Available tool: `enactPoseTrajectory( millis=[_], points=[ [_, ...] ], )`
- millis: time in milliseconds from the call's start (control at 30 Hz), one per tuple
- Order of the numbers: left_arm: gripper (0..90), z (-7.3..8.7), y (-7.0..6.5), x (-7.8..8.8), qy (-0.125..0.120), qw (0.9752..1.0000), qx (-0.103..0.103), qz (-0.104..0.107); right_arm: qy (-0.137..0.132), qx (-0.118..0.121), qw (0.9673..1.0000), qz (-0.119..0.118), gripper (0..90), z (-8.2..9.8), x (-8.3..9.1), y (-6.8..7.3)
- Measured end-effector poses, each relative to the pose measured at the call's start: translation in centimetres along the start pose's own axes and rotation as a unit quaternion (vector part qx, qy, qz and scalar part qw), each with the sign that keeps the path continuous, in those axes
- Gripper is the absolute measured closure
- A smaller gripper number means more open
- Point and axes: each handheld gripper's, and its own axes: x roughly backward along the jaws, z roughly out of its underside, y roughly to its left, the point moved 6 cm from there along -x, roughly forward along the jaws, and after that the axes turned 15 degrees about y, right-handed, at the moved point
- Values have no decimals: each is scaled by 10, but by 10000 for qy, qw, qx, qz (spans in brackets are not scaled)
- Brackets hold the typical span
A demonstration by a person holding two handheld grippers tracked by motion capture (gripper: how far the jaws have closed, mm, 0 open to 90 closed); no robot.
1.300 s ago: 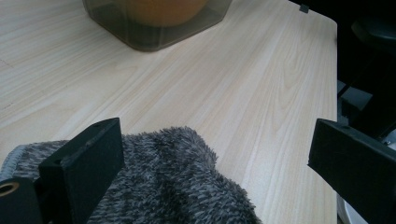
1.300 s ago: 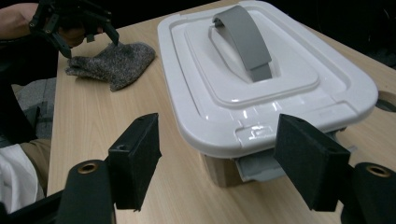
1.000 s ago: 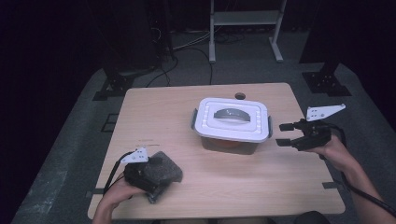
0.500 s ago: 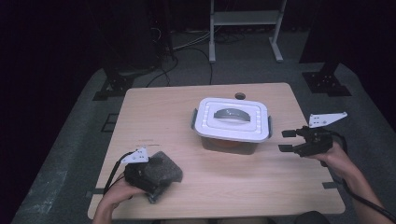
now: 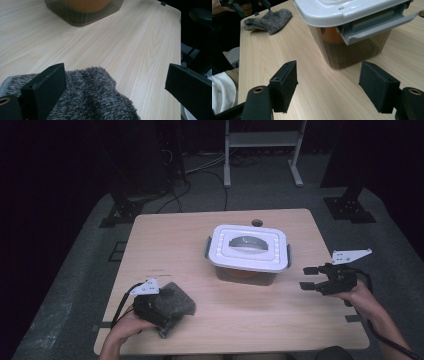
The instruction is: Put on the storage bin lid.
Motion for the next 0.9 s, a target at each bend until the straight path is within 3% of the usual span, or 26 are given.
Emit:
enactPoseTrajectory(
  millis=[900],
  points=[
    [25,-1,-1,-1,18,10000,-30,5,-110,-435,9990,-23,296,47,-8,0]
  ],
)
